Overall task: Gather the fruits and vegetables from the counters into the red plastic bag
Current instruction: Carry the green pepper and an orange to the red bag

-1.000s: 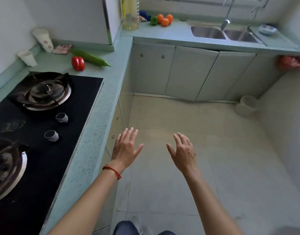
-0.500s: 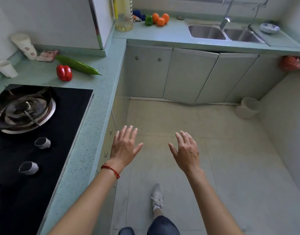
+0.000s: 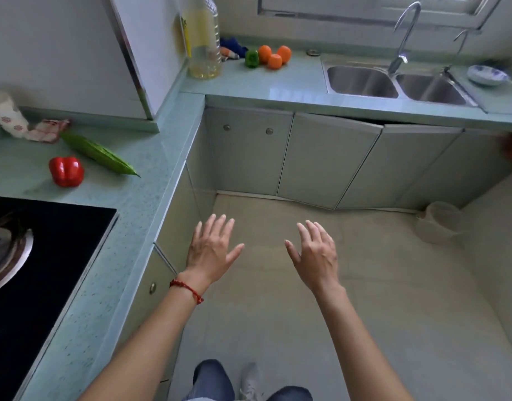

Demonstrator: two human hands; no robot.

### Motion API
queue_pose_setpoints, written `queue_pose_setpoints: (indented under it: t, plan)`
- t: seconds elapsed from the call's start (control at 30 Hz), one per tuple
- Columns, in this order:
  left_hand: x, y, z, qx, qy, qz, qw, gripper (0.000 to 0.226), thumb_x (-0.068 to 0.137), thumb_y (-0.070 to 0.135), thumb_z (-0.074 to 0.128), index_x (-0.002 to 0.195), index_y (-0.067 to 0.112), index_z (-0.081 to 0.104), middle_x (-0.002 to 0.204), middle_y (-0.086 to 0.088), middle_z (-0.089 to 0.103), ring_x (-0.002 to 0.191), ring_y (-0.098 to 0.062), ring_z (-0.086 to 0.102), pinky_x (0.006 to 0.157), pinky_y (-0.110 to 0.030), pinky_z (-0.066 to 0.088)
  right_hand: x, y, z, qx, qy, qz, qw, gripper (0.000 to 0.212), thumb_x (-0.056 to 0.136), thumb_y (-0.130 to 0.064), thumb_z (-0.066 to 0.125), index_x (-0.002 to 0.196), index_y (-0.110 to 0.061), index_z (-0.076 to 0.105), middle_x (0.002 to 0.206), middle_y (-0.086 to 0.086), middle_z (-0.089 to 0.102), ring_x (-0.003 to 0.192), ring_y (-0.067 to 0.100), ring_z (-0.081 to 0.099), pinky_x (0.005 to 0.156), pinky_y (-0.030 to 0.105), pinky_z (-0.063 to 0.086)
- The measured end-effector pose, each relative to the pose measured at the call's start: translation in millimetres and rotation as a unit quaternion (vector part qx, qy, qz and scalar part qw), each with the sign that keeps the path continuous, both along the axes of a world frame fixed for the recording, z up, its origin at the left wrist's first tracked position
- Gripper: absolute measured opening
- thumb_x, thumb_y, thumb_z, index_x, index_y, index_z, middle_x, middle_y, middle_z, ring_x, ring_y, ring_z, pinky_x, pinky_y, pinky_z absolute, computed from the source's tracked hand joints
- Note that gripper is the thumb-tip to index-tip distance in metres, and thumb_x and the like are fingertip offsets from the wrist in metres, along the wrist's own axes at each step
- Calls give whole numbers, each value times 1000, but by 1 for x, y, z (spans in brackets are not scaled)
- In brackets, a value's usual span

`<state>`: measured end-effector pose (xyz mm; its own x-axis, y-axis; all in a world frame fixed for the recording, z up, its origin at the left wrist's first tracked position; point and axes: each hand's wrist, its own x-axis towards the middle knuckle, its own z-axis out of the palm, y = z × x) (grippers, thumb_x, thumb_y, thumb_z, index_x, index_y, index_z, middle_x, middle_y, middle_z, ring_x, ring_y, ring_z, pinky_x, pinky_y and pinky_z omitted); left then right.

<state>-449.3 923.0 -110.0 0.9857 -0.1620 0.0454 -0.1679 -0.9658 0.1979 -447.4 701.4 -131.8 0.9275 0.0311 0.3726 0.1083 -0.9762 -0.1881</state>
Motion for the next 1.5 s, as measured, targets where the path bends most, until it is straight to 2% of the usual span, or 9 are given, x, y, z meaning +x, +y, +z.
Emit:
queue_pose_setpoints:
  t: [0.23, 0.37, 0.67, 0.77, 0.9, 1.0, 1.13, 1.3, 1.5]
  plan:
    - [99, -22, 2, 1, 16, 0, 1000, 65, 78, 51, 35, 116, 4, 61, 117, -18, 64, 111, -37, 58, 88, -56, 45, 93, -15, -5, -2, 7, -2, 1000, 53, 82, -46, 39, 105, -6, 67, 108, 16, 68, 104, 31, 64, 84, 42, 52]
    - [169, -30, -4, -17, 21, -9, 1000, 66, 78, 51, 34, 118, 3, 60, 120, -19, 62, 113, -38, 56, 91, -57, 43, 161, -18, -7, -4, 13, -4, 1000, 53, 82, -46, 39, 105, -7, 67, 108, 15, 68, 105, 30, 64, 85, 41, 52]
    - [351, -29, 3, 2, 22, -16, 1000, 63, 78, 50, 36, 112, 5, 64, 113, -17, 66, 106, -36, 62, 84, -55, 48, 332, -21, 1, -2, 13, -17, 1000, 53, 83, -45, 40, 106, -6, 66, 109, 14, 68, 105, 30, 63, 85, 42, 52]
    - [403, -30, 7, -3, 13, -19, 1000, 66, 79, 51, 33, 117, 5, 60, 119, -18, 63, 113, -36, 57, 90, -55, 45, 381, -23, 6, 6, 14, -23, 1000, 53, 83, -45, 40, 107, -5, 66, 109, 15, 67, 106, 31, 63, 85, 43, 51]
    - [460, -36, 5, -19, -2, -12, 1000, 69, 83, 54, 31, 132, 7, 46, 138, -16, 48, 131, -33, 39, 107, -50, 28, 437, -30, 7, 14, 25, -25, 999, 53, 84, -45, 40, 108, -5, 65, 112, 16, 66, 108, 32, 62, 87, 44, 50]
    - [503, -44, 2, -17, -7, -11, 1000, 73, 83, 57, 22, 137, 9, 39, 144, -14, 40, 136, -30, 31, 111, -47, 21, 484, -38, 5, 21, 30, -24, 999, 54, 84, -45, 40, 108, -5, 65, 112, 16, 66, 108, 32, 61, 88, 44, 50]
    - [570, -57, -4, -13, -1, -2, 1000, 63, 92, 47, 38, 143, 13, 26, 152, -10, 27, 142, -25, 17, 115, -42, 10, 555, -52, 1, 27, 24, -13, 999, 52, 84, -44, 43, 109, -4, 64, 112, 17, 66, 108, 34, 61, 89, 45, 49]
    - [645, -73, 1, -1, 11, 19, 1000, 63, 93, 49, 34, 144, 14, 21, 153, -9, 23, 142, -24, 13, 116, -40, 8, 642, -68, 0, 46, 36, 18, 998, 44, 81, -33, 66, 113, -3, 61, 115, 20, 63, 111, 37, 58, 91, 48, 47]
    - [718, -77, 6, -18, 22, 45, 999, 64, 92, 46, 40, 143, 11, 25, 151, -12, 27, 141, -27, 18, 116, -42, 13, 725, -76, 7, 53, 60, 37, 996, 48, 83, -39, 53, 114, -3, 60, 116, 20, 63, 111, 37, 58, 89, 48, 48]
